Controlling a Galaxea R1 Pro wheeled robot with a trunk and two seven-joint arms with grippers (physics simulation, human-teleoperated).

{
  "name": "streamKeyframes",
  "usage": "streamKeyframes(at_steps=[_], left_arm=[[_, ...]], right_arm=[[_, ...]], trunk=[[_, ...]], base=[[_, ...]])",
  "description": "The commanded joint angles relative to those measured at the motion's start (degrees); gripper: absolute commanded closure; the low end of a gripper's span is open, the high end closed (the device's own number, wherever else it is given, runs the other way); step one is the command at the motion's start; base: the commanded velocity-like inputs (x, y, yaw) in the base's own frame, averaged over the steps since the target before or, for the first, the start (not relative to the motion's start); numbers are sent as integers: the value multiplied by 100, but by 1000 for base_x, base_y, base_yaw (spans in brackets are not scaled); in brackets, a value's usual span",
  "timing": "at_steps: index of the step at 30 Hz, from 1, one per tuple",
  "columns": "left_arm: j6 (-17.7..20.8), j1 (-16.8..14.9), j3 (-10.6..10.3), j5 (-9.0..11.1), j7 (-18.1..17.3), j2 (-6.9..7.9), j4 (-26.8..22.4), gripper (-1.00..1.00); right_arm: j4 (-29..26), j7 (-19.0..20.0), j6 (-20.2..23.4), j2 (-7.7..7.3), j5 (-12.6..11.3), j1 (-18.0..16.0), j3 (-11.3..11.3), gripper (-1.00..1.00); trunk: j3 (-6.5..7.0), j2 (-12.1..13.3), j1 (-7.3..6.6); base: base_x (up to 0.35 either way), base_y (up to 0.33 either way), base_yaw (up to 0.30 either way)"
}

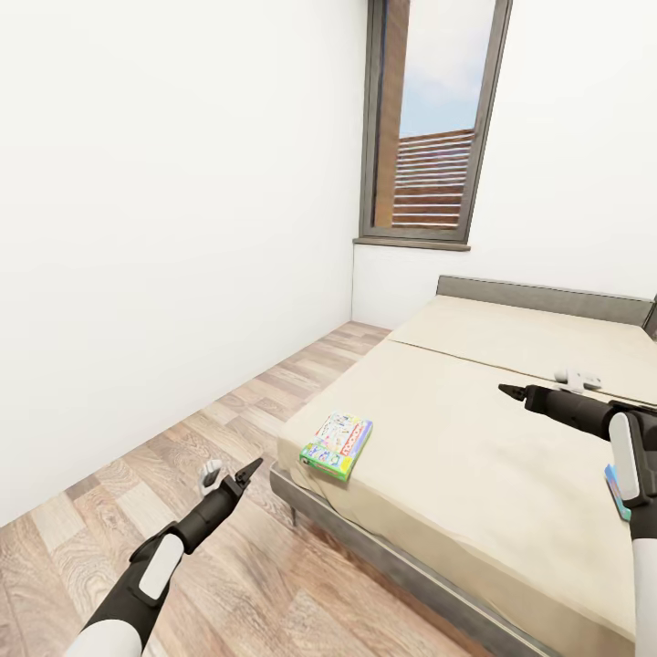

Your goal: Put all the toys in the child's room - the three board games (two on the bed and one on the table), the two jigsaw puzzles on the table, and the tennis ball on the table - inside the toy box on the table in the child's room.

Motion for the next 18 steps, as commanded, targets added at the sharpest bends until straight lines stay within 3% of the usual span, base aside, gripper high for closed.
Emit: streamKeyframes(at_steps=[1, 7, 18], left_arm=[[51, -4, 24, 21, -16, -10, 0, -100], [48, -4, 24, 20, -9, -32, 3, -100], [46, -10, 25, 31, -1, -56, 17, -100]], right_arm=[[-3, -12, 41, -2, -49, -3, -6, -100], [-4, -15, 42, -1, -49, -2, -3, -100], [-10, -13, 48, -4, -49, 1, 2, -100]], trunk=[[-6, -2, -1], [-6, -2, -1], [-6, -2, -1]], base=[[0, 0, 0], [0, 0, -66], [0, 0, -193]])
